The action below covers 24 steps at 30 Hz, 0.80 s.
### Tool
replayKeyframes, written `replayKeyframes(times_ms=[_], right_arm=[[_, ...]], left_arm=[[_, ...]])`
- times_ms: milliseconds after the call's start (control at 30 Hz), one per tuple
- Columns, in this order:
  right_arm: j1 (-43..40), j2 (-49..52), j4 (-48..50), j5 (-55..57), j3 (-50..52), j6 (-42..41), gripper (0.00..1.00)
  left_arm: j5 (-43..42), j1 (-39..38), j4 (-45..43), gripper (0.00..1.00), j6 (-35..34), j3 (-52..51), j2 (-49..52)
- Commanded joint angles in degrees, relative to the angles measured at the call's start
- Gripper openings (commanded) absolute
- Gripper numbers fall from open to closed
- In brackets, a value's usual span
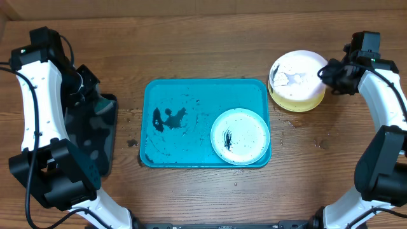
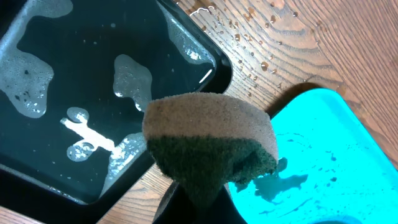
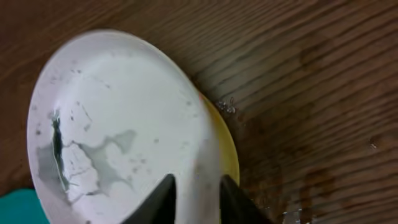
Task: Clean dirty plates on tray and stack at the side
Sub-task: 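Lift the white plate with the right gripper and stack it on the yellow plate, then move the right gripper to grip the rim of the last white plate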
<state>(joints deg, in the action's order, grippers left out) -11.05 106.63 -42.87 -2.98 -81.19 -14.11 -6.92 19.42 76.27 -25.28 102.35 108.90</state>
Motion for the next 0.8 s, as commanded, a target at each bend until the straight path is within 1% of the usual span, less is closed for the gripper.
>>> replayKeyframes(times_ms=[0,67,133,167,233,300,367,433,467,500,567,633,767], right_arm=[[0.04,-0.11,-0.2,0.2,-0.2,-1.01,0.25],[0.13,-0.11,-1.46,-2.49,-0.2,-0.98,0.24],[0.2,-0.11,-2.64,-8.13,-0.2,-0.92,0.25],[0.35,-0.11,-3.19,-12.33,-0.2,-0.83,0.29],[1.36,-0.11,-4.79,-23.04,-0.2,2.82,0.38],[3.32,-0.11,-7.45,-29.07,-0.2,5.51,0.41],[6.58,-0.11,-10.99,-27.06,-0.2,5.6,0.41],[9.94,-0.11,-13.16,-21.77,-0.17,5.6,0.43],[12.37,-0.11,-13.99,-17.42,-0.17,5.6,0.45],[14.49,-0.09,-14.34,-13.66,-0.13,5.64,0.47],[18.86,-0.09,-13.99,-6.12,0.28,5.64,0.48],[23.04,-0.09,-13.22,-0.96,0.85,5.68,0.49],[28.89,-0.09,-11.54,1.11,2.54,7.37,0.54]], left_arm=[[-0.61,-0.13,-0.26,0.04,0.85,-0.31,0.17],[-0.61,-0.2,-0.22,0.04,0.85,-0.31,0.17],[-0.61,-0.35,-0.22,0.04,0.85,-0.31,0.17],[-0.61,-0.39,-0.24,0.04,0.85,-0.31,0.17],[-0.63,-0.46,-0.28,0.04,0.85,-0.31,0.17],[-0.63,-0.46,-0.28,0.04,0.83,-0.31,0.17],[-0.63,-0.46,-0.24,0.04,0.85,-0.31,0.17],[-0.61,-0.46,-0.26,0.04,0.85,-0.31,0.17],[-0.61,-0.48,-0.26,0.04,0.85,-0.31,0.17],[-0.61,-0.5,-0.31,0.04,0.85,-0.31,0.17],[-0.61,-0.68,-0.46,0.04,0.85,-0.31,0.17],[-0.61,-1.01,-0.48,0.05,0.85,-0.31,0.17],[-0.59,-1.62,-0.44,0.04,0.9,-0.31,0.17]])
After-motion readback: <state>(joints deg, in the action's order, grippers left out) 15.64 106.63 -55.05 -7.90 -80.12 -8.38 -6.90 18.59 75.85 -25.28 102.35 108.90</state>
